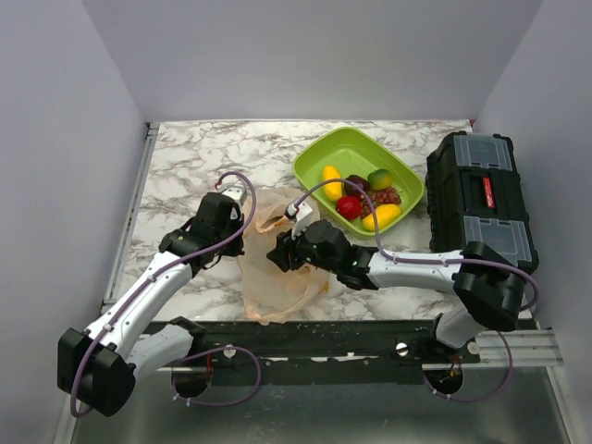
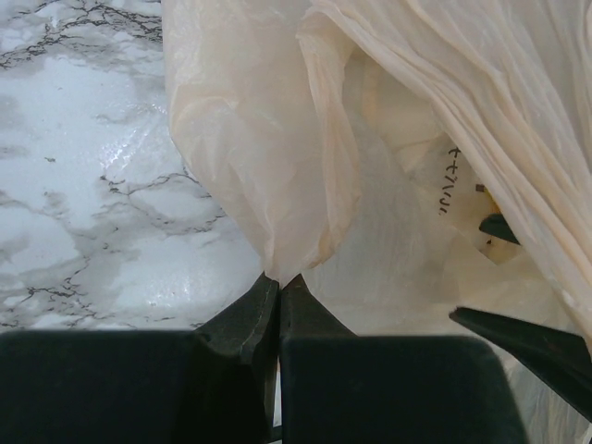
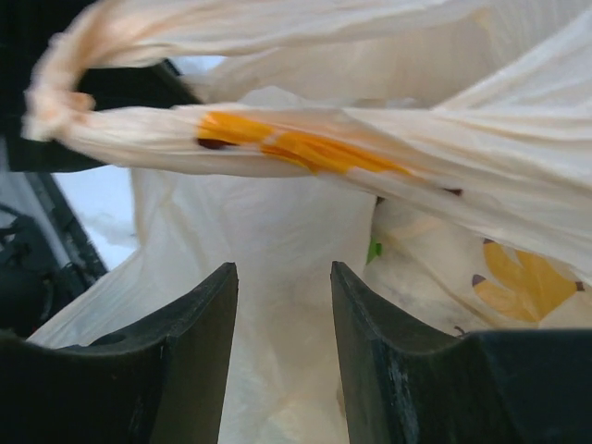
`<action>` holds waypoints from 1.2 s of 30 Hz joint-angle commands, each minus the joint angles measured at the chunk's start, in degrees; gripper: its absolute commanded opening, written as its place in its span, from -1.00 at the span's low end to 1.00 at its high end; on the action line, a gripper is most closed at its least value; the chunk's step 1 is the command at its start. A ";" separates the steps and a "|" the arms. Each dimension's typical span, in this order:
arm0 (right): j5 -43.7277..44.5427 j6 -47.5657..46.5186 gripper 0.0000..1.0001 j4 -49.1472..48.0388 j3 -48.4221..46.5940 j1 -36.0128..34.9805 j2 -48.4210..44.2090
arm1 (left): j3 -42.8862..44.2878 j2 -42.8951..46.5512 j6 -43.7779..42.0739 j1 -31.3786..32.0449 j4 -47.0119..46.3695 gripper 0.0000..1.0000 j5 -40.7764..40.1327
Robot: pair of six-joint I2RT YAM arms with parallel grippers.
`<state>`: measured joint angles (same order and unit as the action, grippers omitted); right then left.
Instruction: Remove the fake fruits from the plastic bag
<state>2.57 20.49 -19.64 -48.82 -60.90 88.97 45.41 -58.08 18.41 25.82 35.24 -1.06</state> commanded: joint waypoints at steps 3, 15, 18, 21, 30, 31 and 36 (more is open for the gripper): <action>19.49 0.73 -0.06 -9.08 1.18 -1.46 6.29 | 0.18 2.08 0.22 -0.34 -1.13 -1.00 0.22; 32.23 2.50 -0.36 -17.25 -5.71 -1.65 17.73 | -0.23 1.62 0.30 -0.35 -2.16 -1.00 3.64; 33.47 2.55 -0.33 -19.75 -7.37 -1.65 20.87 | -0.56 1.66 0.37 -0.34 -2.92 -1.00 5.57; 36.01 3.05 -0.31 -19.54 -10.26 -1.59 23.83 | -0.76 1.57 0.48 -0.36 -3.35 -1.00 6.68; 40.00 1.33 -0.09 -23.08 -15.00 -1.67 29.23 | -0.94 1.84 0.57 -0.27 -4.49 -1.00 8.79; 40.35 1.07 -0.06 -23.21 -15.58 -1.60 29.76 | -1.02 1.88 0.65 -0.26 -4.55 -1.00 8.97; 42.11 -0.83 0.17 -25.10 -17.69 -1.47 32.26 | -1.02 1.84 0.66 -0.27 -4.57 -1.00 9.08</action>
<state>40.49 21.52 -41.06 -64.16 -62.19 118.65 45.19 -56.69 18.68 25.82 31.83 6.20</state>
